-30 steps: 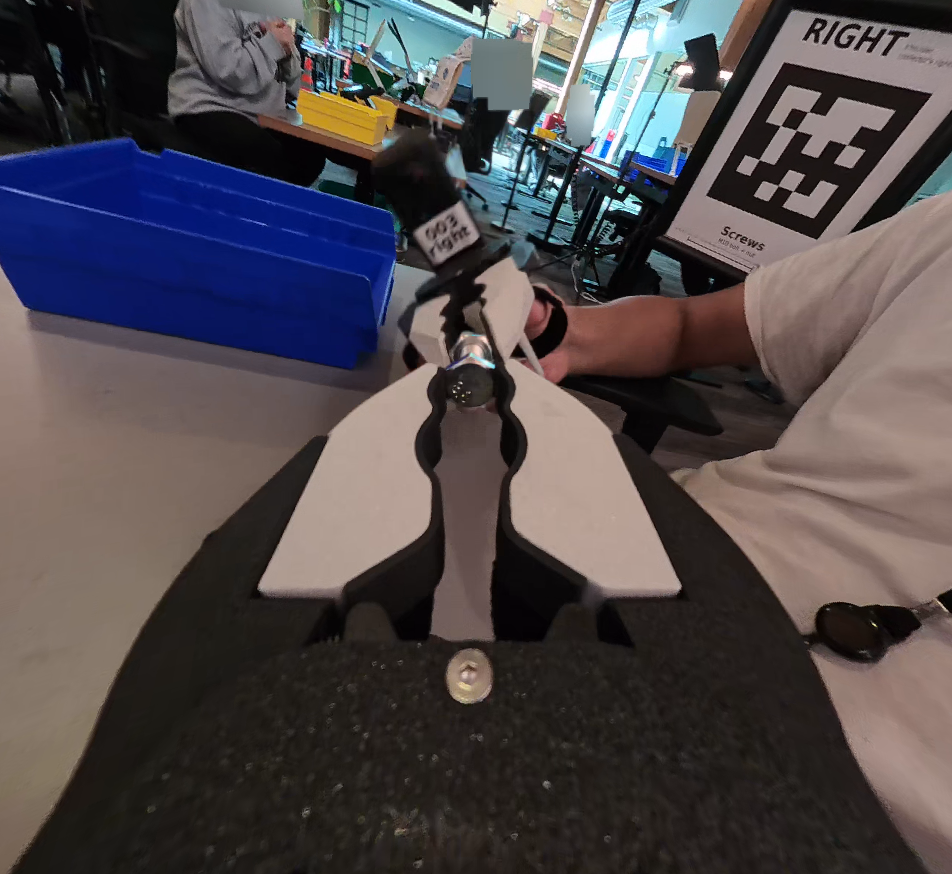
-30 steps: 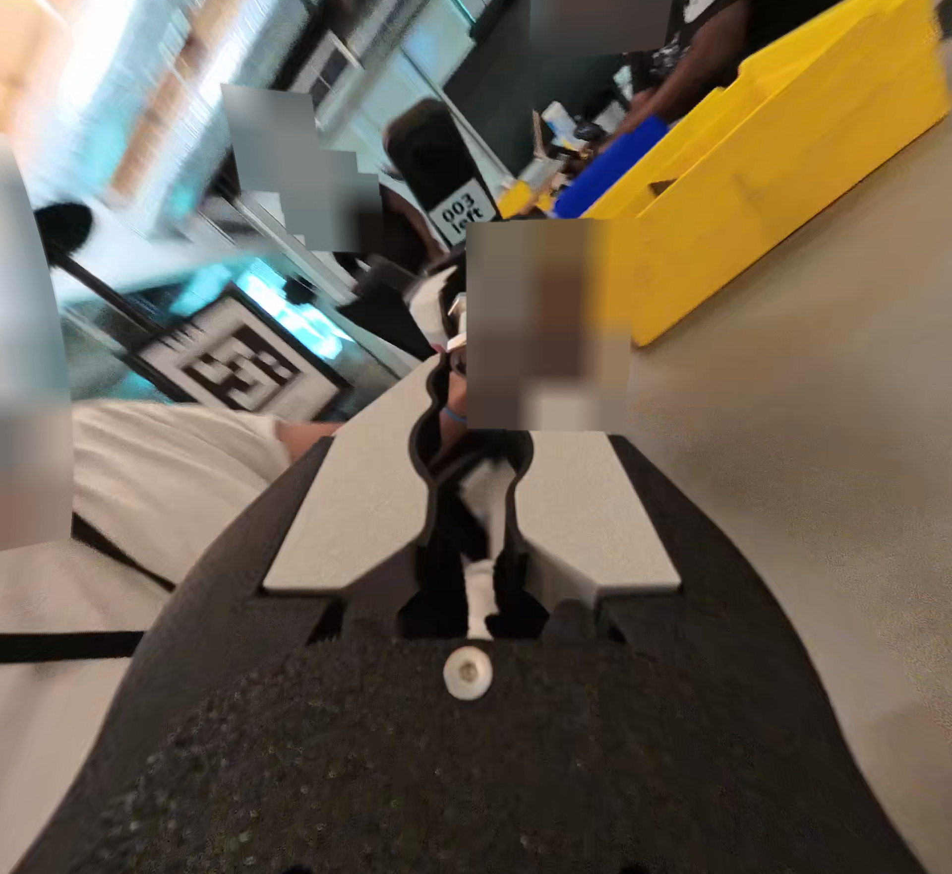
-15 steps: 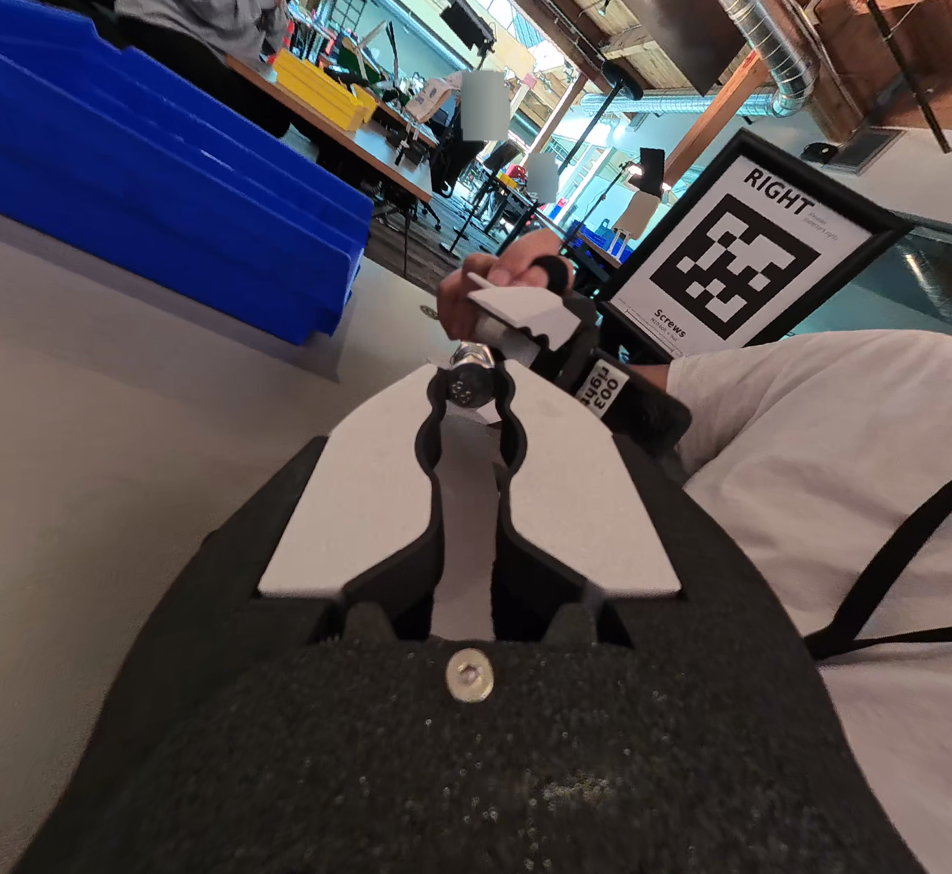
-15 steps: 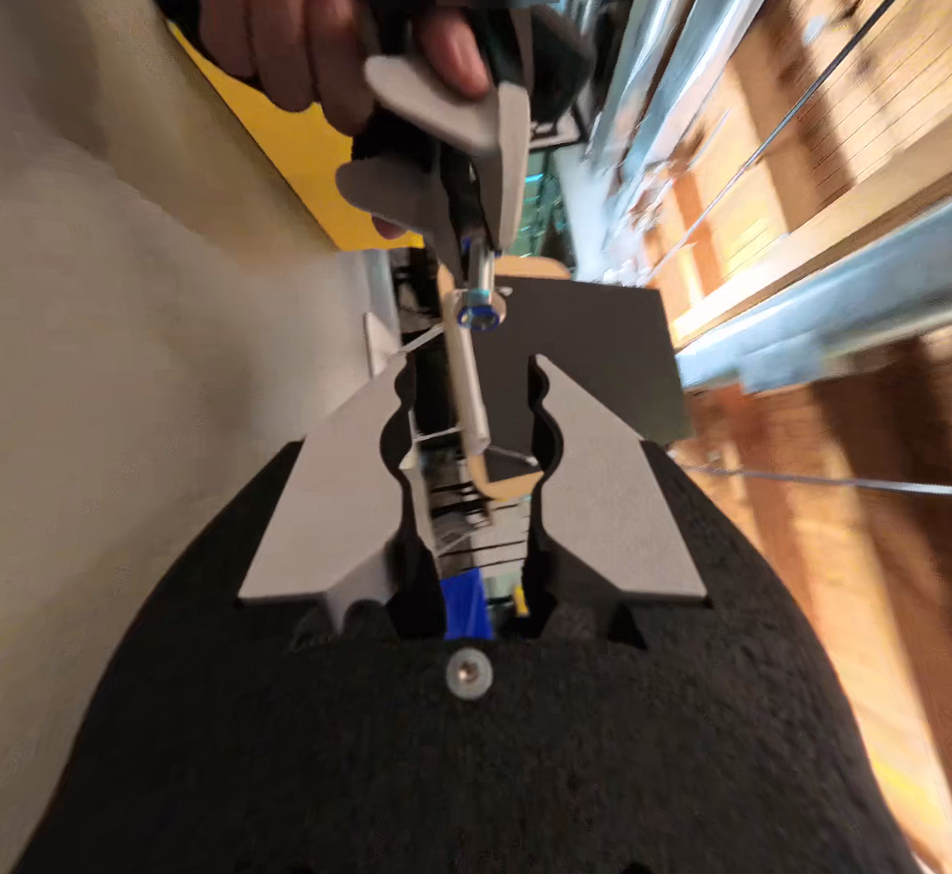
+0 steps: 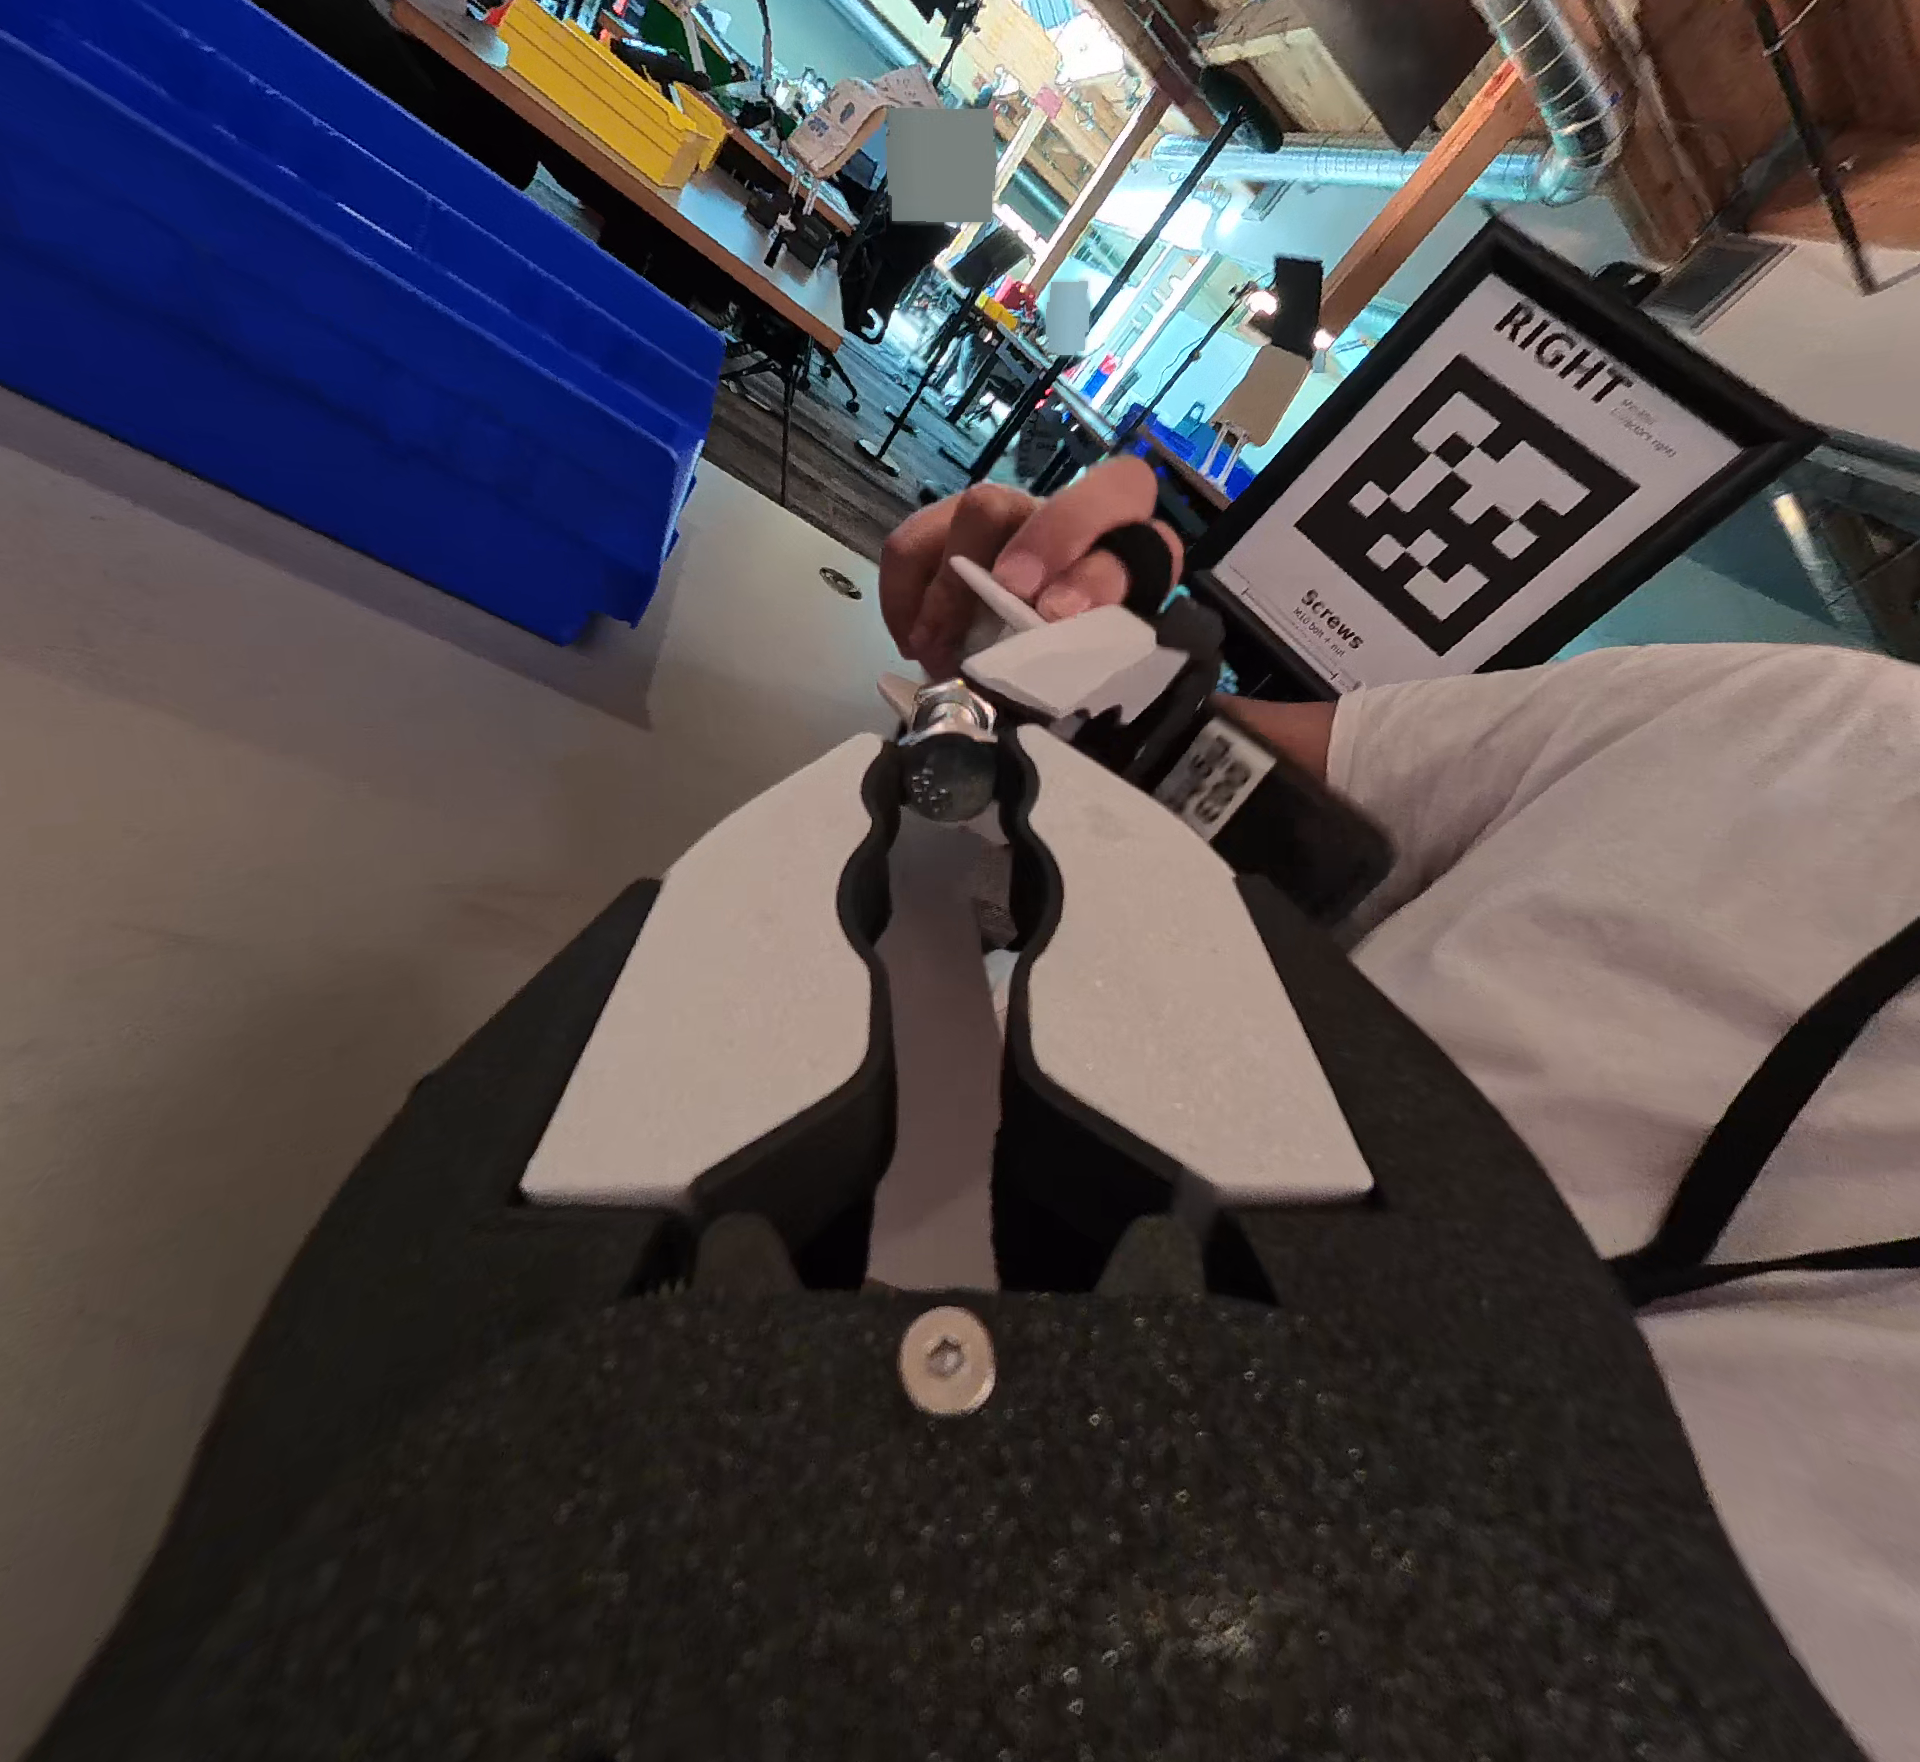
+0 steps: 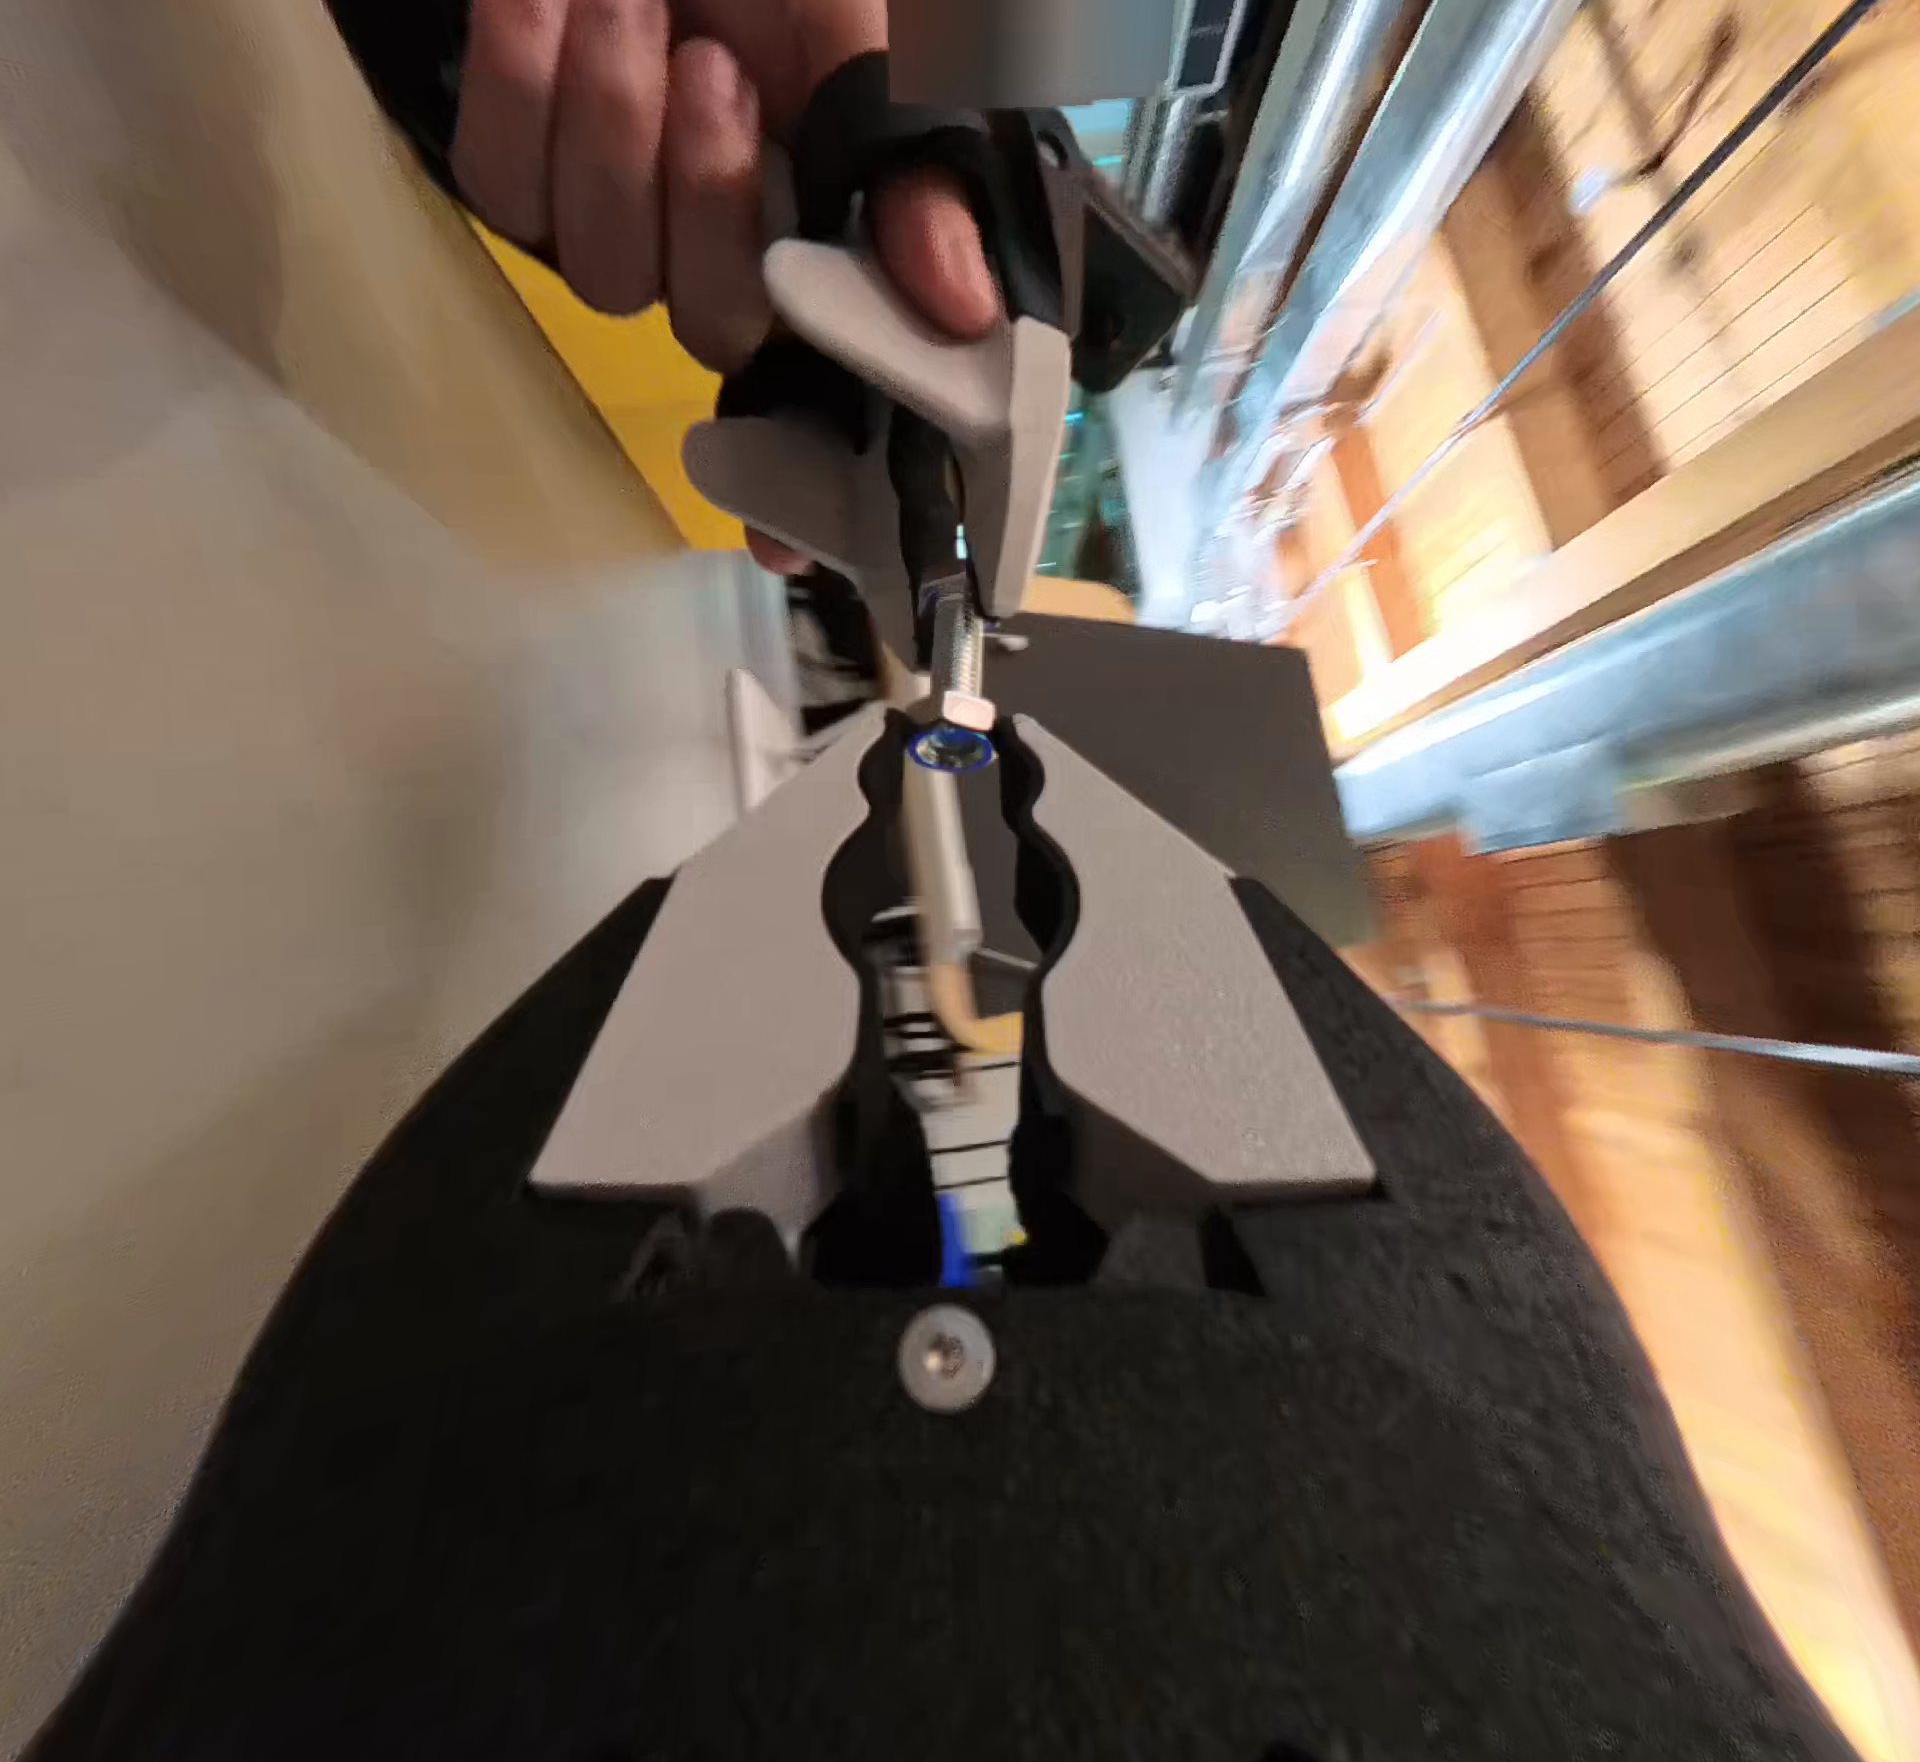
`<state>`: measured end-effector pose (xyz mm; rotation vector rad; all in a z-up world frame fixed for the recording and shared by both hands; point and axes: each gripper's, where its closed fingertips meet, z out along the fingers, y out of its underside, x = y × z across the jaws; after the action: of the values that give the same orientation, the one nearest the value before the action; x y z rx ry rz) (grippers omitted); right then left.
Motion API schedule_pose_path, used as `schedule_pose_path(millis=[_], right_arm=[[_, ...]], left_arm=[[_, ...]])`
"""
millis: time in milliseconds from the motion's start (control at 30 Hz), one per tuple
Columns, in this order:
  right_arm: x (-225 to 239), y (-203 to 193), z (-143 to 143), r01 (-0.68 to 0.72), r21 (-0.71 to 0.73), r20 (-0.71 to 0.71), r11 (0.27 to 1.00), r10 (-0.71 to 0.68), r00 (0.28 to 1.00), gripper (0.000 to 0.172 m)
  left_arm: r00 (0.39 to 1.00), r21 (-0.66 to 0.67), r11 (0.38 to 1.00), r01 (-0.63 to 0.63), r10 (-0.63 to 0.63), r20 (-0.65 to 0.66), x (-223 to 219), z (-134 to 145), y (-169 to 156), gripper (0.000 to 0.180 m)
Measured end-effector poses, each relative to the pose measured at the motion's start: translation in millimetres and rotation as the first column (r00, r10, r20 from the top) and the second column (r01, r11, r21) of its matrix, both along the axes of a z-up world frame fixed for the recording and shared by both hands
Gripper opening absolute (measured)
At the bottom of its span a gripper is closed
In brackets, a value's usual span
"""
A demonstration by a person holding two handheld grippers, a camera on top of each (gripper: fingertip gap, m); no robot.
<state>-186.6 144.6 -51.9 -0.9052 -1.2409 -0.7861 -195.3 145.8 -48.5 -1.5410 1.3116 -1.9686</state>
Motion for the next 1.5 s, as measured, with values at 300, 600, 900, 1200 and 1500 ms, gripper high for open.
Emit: schedule_pose_path(millis=[300,600,900,1200,1500], right_arm=[[-11.8,-1.8,13.8,-0.853,-0.419,-0.885,0.311,-0.348,0.308,0.017],[-3.1,9.8,5.1,-0.903,-0.334,-0.885,0.272,-0.421,0.200,0.040],[28.5,16.5,-7.8,-0.019,-0.237,-0.261,0.971,-0.045,0.964,0.049],[5.2,1.5,-8.9,-0.012,0.078,0.088,0.997,0.005,0.996,0.034],[6.5,4.8,-16.5,-0.206,-0.418,-0.383,0.885,0.034,0.923,0.018]], left_arm=[[0.994,0.203,0.978,-0.046,0.025,0.105,-9.4,15.2,-1.0,0.017],[0.991,0.186,0.975,-0.124,0.112,0.074,-4.5,10.2,13.0,0.017],[0.984,-0.038,0.983,-0.179,0.179,0.001,-3.5,2.8,35.4,0.017],[0.998,-0.122,0.992,-0.038,0.032,-0.048,5.0,-9.3,6.1,0.017],[0.997,0.074,0.996,-0.055,0.058,-0.052,6.2,-14.2,2.2,0.017]])
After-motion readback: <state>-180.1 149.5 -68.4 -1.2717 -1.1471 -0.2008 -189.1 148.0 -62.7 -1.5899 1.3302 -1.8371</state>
